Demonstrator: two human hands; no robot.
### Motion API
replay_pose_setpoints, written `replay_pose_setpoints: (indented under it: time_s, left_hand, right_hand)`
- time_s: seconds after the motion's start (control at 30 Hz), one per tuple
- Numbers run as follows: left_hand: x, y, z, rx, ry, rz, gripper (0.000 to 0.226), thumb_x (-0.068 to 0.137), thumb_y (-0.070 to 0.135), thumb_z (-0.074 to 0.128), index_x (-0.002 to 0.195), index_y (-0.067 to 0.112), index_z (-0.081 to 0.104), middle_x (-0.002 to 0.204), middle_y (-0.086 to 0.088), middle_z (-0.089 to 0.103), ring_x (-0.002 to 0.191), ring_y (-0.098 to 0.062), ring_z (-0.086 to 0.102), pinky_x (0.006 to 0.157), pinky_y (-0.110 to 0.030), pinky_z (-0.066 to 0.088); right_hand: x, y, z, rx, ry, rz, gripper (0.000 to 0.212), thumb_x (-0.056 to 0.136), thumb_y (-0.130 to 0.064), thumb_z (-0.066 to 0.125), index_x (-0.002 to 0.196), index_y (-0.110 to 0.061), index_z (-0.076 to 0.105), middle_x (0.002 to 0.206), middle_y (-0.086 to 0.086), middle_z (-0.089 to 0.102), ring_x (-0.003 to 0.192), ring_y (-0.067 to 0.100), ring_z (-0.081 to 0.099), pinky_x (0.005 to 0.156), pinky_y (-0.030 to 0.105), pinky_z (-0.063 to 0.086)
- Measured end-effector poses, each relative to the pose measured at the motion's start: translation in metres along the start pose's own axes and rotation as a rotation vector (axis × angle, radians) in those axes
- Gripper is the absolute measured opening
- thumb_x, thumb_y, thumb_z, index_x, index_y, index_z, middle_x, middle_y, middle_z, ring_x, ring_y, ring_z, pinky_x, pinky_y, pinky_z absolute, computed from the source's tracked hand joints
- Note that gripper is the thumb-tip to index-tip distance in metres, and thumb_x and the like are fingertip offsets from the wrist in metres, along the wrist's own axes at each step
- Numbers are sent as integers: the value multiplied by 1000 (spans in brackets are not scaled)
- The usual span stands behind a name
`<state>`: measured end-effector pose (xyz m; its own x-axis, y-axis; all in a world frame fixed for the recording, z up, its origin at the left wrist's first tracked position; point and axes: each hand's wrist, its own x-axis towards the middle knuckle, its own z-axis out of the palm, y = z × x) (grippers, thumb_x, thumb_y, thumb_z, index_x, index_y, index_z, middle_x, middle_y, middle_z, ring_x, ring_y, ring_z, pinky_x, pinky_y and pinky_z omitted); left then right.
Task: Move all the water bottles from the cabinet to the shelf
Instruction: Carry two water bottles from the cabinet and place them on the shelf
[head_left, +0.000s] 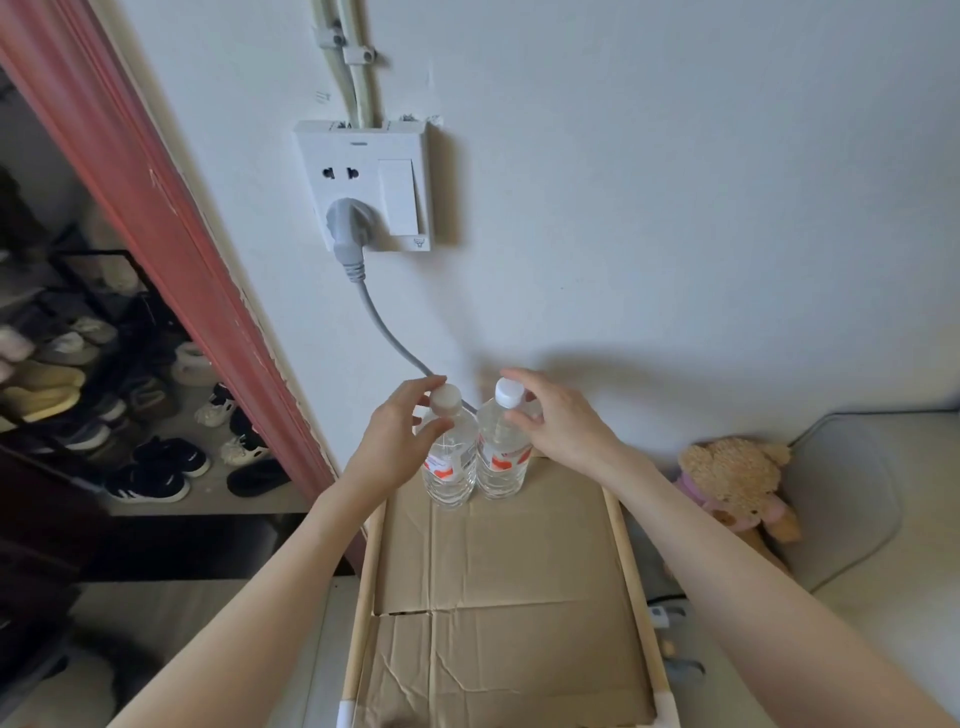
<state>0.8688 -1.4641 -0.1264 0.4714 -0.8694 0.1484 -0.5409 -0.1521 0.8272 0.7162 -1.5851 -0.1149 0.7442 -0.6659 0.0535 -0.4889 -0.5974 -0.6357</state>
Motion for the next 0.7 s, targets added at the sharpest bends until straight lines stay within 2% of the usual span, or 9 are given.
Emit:
replay_pose_setpoints:
  time_s: [0.07,0.17,0.23,0.33,0.47,0.57,0.6,0.67,0.7]
  left_hand:
    - [-1,0,-3,-11,21,-2,34,81,5,61,114,13,57,108,3,59,90,-10,55,76,-12,44]
    - [-1,3,-2,-51,103,-55,23,77,8,67,97,17,62,93,5,63,80,-6,57,66,-6,42]
    - [-2,5,3,-80,144,-77,19,76,13,68,92,20,61,90,8,63,80,-5,57,65,-8,43]
    - [-7,4,10,-123,181,-71,19,80,19,65,98,20,59,98,5,63,86,-10,58,71,-18,46]
    - [-19,-11,16,-210,142,-98,43,80,14,66,119,18,49,108,1,58,97,-13,56,83,-20,45]
    - [-33,-33,25,-213,81,-192,63,77,17,70,132,17,38,123,-1,51,108,-12,50,91,-25,40]
    - [-37,-42,30,-205,58,-240,69,76,20,71,134,18,34,127,-2,48,110,-12,48,93,-26,38]
    - [-45,-58,41,-180,9,-312,77,75,26,72,138,23,28,131,-1,46,112,-10,46,95,-25,35]
    - [-48,-64,47,-165,-8,-316,78,74,29,72,138,28,28,130,5,45,113,-8,45,96,-26,35]
  right_hand:
    - [0,0,-3,12,7,-2,36,87,-14,55,122,-17,50,119,7,58,99,22,56,85,26,40]
    - [3,-3,-3,-11,42,11,27,85,-17,59,111,-14,53,106,7,61,93,22,57,82,34,44]
    - [3,-2,-1,7,82,17,26,82,-19,61,107,-14,54,103,5,63,91,21,57,81,36,45]
    - [0,1,5,121,140,54,30,80,-20,65,109,-17,56,102,0,64,88,15,57,81,27,44]
    - [-17,21,25,282,161,176,52,76,-23,70,122,-19,49,119,-1,59,97,10,54,84,14,42]
    - [-33,40,48,263,102,285,67,69,-46,68,128,-32,40,123,-10,55,102,5,55,94,32,44]
    - [-37,43,53,269,75,310,68,70,-47,67,130,-32,38,122,-11,56,105,6,54,94,28,42]
    - [-40,47,64,326,29,349,66,76,-37,68,133,-26,38,122,-8,57,109,7,53,87,17,38]
    - [-39,48,68,362,20,358,63,78,-32,68,134,-24,38,124,-7,57,111,8,52,86,18,38]
